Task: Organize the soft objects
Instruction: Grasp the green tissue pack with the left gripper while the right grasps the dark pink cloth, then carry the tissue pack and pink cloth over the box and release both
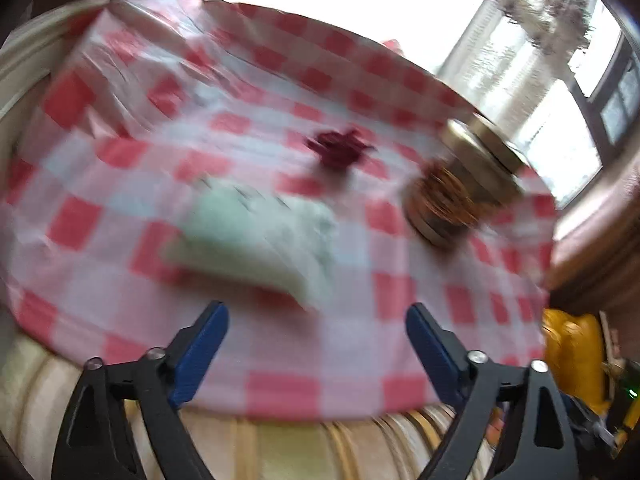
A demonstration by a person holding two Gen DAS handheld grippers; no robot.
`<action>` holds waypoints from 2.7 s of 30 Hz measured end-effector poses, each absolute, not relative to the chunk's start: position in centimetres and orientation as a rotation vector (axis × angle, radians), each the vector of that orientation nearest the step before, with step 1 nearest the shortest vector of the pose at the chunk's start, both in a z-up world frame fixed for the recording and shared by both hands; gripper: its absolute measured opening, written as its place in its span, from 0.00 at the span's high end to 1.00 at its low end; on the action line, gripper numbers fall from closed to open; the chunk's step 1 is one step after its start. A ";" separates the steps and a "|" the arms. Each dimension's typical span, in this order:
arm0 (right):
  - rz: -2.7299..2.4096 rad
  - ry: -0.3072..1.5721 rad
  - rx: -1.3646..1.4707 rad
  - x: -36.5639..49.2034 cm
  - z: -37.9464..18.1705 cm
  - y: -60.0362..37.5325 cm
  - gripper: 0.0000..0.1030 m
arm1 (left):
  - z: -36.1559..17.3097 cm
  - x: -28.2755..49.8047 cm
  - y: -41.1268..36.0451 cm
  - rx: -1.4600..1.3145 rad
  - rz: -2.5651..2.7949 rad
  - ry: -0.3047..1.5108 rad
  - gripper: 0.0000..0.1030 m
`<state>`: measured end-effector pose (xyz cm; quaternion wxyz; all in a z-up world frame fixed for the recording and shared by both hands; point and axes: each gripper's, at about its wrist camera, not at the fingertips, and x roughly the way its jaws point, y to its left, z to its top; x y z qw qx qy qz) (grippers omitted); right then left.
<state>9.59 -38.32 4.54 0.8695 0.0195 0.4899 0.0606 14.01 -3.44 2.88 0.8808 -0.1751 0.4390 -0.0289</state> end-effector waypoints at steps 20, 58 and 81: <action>0.337 0.902 -0.146 24.9 7.5 -20.0 0.09 | -3.2 21.9 -0.4 -0.240 0.008 1.034 0.07; 0.320 0.937 -0.211 29.9 0.7 -16.6 0.59 | -2.0 19.2 2.1 -0.354 0.075 0.917 0.08; 0.092 0.976 -0.070 10.8 4.6 -36.2 0.59 | 3.0 10.6 -12.2 -0.179 -0.235 0.901 0.08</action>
